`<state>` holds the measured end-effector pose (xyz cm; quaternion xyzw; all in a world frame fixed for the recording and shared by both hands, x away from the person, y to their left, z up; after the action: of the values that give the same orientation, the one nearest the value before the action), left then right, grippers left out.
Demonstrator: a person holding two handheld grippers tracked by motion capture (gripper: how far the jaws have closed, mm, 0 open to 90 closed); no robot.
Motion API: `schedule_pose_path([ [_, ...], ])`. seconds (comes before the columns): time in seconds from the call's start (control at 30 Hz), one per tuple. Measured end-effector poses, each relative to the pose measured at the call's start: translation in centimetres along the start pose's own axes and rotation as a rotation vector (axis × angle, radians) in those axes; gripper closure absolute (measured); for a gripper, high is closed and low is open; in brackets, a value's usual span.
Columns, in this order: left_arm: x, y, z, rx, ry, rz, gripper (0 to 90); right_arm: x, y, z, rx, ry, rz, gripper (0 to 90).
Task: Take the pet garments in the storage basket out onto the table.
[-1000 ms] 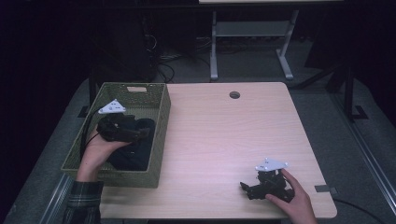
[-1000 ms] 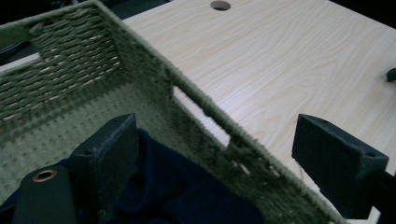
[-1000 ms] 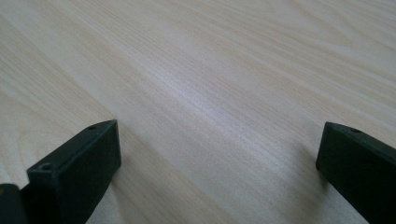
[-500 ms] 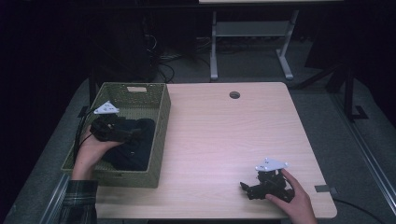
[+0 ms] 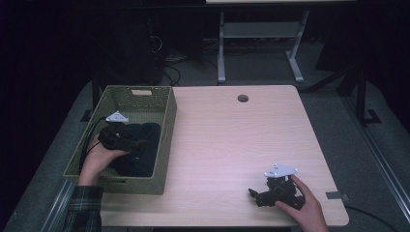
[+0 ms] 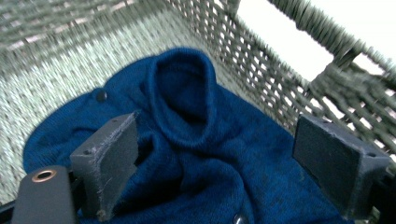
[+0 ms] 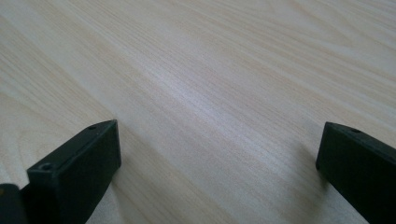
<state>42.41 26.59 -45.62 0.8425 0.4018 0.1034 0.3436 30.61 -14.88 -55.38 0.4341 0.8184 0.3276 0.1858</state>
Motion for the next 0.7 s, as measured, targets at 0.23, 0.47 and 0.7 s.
schedule_pose_path([
  [0.23, 0.1, -1.6, 1.0, 0.08, -0.009, -0.007, 13.8, 0.0, 0.0, 0.0, 0.0, 0.0, 0.0, 0.0],
  [0.47, 0.1, -2.4, 1.7, 0.129, -0.011, 0.001, 13.4, 0.0, 0.0, 0.0, 0.0, 0.0, 0.0, 0.0],
  [0.7, -0.2, -3.7, 3.3, 0.218, -0.019, 0.011, 12.9, 0.0, 0.0, 0.0, 0.0, 0.0, 0.0, 0.0],
])
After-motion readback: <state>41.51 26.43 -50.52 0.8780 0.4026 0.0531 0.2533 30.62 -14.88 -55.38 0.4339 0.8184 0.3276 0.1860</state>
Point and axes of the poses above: each handheld gripper's, and its own axes: z roughly forward along the jaws, y roughly out of its top, x roughly to its left, the point moved 10 cm from there along z, roughly forward along the jaws, and after that the axes turned 5 degrees about -y, right-handed, at the moved point
